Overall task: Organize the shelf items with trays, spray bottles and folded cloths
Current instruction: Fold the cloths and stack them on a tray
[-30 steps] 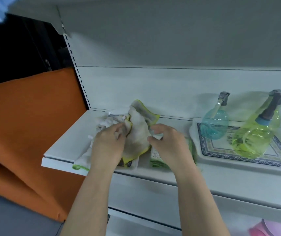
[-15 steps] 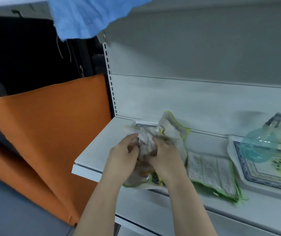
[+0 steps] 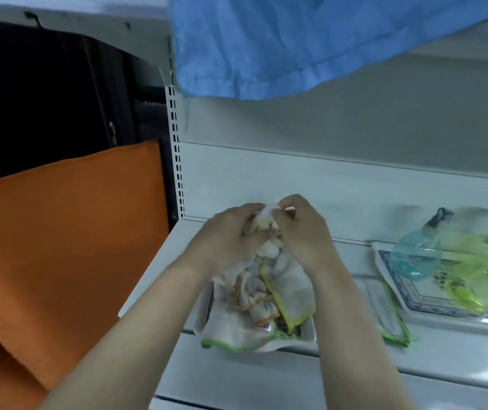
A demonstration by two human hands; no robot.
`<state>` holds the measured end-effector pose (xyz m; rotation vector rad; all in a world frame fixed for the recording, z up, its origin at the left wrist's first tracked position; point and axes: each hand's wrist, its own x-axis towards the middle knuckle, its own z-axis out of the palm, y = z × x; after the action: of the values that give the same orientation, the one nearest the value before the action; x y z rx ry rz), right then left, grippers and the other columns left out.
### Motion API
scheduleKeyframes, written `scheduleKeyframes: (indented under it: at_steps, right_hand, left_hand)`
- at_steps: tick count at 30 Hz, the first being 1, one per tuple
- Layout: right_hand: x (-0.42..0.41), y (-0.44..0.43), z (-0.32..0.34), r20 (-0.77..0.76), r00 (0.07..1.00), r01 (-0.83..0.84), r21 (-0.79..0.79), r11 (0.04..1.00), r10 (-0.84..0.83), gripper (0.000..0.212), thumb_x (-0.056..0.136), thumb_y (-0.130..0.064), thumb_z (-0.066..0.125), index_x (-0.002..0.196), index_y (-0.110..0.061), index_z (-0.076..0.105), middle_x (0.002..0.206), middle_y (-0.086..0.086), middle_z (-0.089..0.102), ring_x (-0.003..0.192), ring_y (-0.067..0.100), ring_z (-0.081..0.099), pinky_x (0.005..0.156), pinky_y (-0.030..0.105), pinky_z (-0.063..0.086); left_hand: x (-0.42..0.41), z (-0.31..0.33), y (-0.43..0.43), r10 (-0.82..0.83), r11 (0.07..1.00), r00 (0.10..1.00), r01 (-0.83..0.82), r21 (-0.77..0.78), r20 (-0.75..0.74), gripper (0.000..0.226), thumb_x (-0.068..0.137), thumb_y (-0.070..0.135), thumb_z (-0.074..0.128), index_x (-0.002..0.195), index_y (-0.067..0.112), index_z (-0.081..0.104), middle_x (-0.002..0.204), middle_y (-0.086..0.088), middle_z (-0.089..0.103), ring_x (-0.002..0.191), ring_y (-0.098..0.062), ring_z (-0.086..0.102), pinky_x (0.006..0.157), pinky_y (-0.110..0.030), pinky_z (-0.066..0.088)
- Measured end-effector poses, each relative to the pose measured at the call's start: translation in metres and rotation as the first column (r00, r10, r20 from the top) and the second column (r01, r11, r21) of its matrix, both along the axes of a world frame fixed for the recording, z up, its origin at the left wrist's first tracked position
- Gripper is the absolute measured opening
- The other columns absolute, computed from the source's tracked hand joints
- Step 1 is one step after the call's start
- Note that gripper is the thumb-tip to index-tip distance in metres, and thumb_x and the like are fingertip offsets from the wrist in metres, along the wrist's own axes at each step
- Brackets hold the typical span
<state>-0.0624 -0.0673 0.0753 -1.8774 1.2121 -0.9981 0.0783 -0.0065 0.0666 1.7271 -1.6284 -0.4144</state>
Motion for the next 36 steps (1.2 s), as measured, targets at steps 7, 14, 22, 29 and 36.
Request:
scheduleKeyframes:
  at_steps: [7,14,22,29,36]
  right_hand:
    - [0.014,0.010,0.035,0.011,1.000,0.005,-0.117,0.993,-0.004,0.013,0.100,-0.027,0.048,0.106,-0.023,0.059,0.083,0.000,0.064,0.062,0.008,0.051,0.053,0.012,0.037]
    - [0.006,0.030,0.051,0.002,0.998,-0.065,-0.078,0.995,0.065,0.010,0.087,-0.034,0.071,0.090,-0.024,0.071,0.079,-0.012,0.067,0.070,0.005,0.059,0.061,0.019,0.042]
    - [-0.017,0.050,0.046,-0.137,0.970,0.194,-0.058,0.979,-0.200,0.040,0.087,-0.042,0.061,0.072,-0.005,0.059,0.064,0.012,0.051,0.069,0.033,0.051,0.068,0.043,0.053]
    - [0.002,0.098,0.041,0.058,0.940,0.338,-0.067,0.939,-0.335,0.032,0.087,-0.039,0.063,0.075,-0.009,0.061,0.059,0.004,0.052,0.062,0.024,0.051,0.059,0.035,0.043]
    - [0.032,0.140,0.047,-0.026,0.969,0.236,-0.181,0.955,-0.245,0.019,0.086,-0.037,0.067,0.073,-0.024,0.066,0.056,-0.007,0.053,0.056,-0.001,0.050,0.048,0.010,0.036]
  left_hand:
    - [0.027,0.023,-0.008,-0.066,0.988,0.958,0.024,-0.152,-0.278,0.022,0.093,0.032,0.055,0.108,0.035,0.071,0.099,0.013,0.073,0.096,-0.007,0.066,0.085,-0.028,0.053]
    - [0.042,0.049,-0.002,-0.133,0.972,0.891,0.032,-0.232,-0.434,0.026,0.096,0.028,0.059,0.072,0.024,0.069,0.066,0.013,0.062,0.063,-0.005,0.055,0.058,-0.019,0.044]
    - [0.075,0.073,0.026,-0.108,0.979,0.912,0.028,-0.202,-0.396,0.023,0.089,0.029,0.072,0.079,0.008,0.073,0.066,0.002,0.056,0.061,-0.010,0.050,0.057,-0.022,0.039]
    - [0.063,0.046,0.072,0.046,0.995,0.893,-0.080,-0.057,-0.449,0.053,0.093,0.028,0.061,0.052,0.022,0.027,0.053,0.004,0.022,0.048,-0.015,0.020,0.052,-0.030,0.013]
    - [0.041,0.040,0.103,-0.021,0.996,0.810,-0.031,-0.079,-0.586,0.046,0.092,0.019,0.057,0.130,0.044,0.055,0.060,-0.002,0.044,0.059,-0.015,0.042,0.053,-0.023,0.036]
